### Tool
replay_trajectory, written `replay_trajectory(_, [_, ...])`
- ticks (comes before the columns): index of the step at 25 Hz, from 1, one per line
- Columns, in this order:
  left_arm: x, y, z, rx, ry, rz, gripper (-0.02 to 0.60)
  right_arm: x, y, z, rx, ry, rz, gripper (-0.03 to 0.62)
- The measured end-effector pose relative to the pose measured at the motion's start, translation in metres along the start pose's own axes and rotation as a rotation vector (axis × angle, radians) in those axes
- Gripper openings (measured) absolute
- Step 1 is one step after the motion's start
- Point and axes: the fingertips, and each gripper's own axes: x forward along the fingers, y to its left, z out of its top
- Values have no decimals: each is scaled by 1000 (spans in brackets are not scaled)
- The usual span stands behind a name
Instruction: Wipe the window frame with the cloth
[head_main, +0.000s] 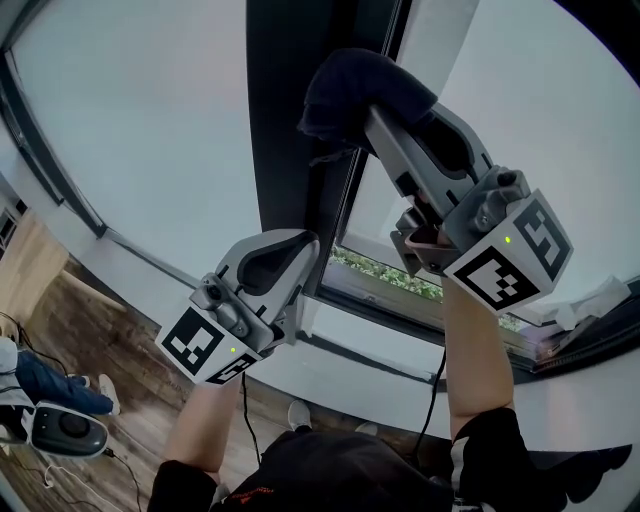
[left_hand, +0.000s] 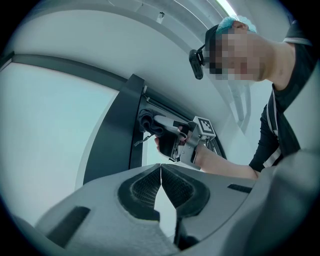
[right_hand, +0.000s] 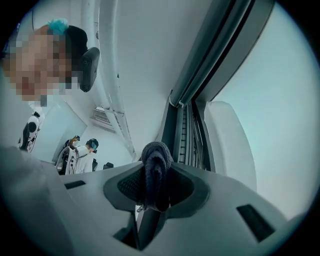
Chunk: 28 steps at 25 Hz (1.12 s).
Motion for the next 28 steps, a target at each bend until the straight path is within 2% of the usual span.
replay_trajectory(9, [-1, -3, 3, 16, -18, -9, 20, 9, -1, 23, -58, -14, -19, 101])
replay_trajectory(21, [15, 6, -12, -20, 28, -4, 20, 7, -15, 6, -14, 5, -10, 101])
replay_trajectory(28, [-2, 2, -26, -34, 32, 10, 19, 2, 4, -18, 4, 30, 11, 101])
